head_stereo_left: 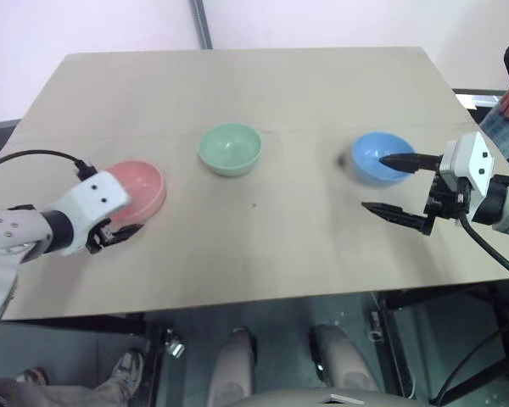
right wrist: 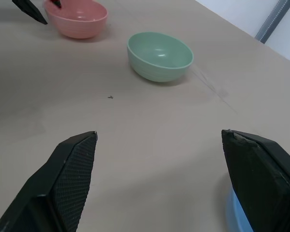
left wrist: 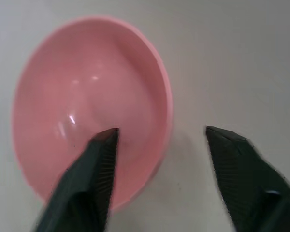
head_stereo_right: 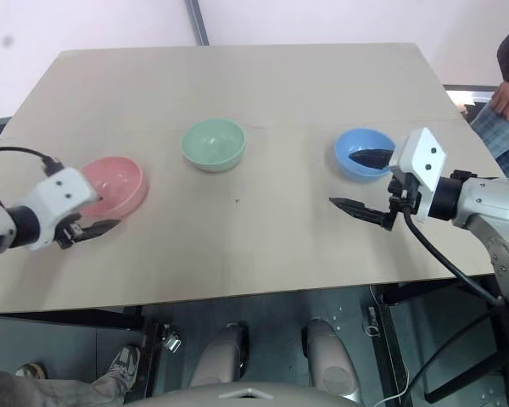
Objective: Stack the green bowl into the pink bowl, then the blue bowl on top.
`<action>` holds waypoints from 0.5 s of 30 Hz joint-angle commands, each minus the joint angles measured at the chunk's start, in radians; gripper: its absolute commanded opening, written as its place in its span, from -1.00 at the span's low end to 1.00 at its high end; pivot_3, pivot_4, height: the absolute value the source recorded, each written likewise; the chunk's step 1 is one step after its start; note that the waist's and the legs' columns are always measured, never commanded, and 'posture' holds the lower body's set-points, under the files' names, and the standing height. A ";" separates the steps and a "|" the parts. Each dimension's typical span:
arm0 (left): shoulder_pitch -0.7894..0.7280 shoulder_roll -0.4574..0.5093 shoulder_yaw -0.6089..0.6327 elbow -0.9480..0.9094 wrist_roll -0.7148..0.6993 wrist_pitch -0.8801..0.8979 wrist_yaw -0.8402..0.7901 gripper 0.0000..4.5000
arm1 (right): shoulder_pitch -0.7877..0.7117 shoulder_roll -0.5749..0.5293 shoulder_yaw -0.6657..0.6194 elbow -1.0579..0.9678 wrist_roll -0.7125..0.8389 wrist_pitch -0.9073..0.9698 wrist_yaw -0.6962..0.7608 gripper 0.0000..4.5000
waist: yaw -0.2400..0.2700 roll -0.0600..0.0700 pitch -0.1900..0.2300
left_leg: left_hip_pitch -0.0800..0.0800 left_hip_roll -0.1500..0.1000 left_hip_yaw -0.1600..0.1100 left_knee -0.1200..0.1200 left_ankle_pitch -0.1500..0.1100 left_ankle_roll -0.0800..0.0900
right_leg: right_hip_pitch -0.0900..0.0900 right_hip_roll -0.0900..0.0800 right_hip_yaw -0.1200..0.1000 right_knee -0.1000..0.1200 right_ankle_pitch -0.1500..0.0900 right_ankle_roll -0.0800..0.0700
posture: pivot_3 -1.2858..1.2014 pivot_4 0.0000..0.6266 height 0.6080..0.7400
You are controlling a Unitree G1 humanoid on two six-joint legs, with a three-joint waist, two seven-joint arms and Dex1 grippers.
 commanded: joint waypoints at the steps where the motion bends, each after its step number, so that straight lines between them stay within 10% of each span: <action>1: -0.040 0.004 -0.056 0.002 0.067 -0.022 0.031 -0.47 | -0.021 0.008 -0.005 -0.035 0.006 -0.021 -0.008 1.00 | 0.001 0.000 0.000 | 0.000 0.000 0.000 0.000 0.000 0.000 | 0.000 0.000 0.000 0.000 0.000 0.000 | 0.03 -0.52 0.80; 3: -0.059 0.000 -0.080 0.012 0.083 -0.050 0.026 -0.97 | -0.016 0.010 -0.007 -0.041 0.005 -0.022 -0.010 1.00 | 0.003 0.000 0.000 | 0.000 0.000 0.000 0.000 0.000 0.000 | 0.000 0.000 0.000 0.000 0.000 0.000 | 0.03 -0.52 0.80; 15: -0.093 -0.001 -0.102 -0.094 -0.078 -0.314 -0.295 -0.99 | 0.054 0.005 -0.041 -0.113 0.046 -0.044 0.016 1.00 | 0.009 0.000 0.000 | 0.000 0.000 0.000 0.000 0.000 0.000 | 0.000 0.000 0.000 0.000 0.000 0.000 | 0.03 -0.52 0.80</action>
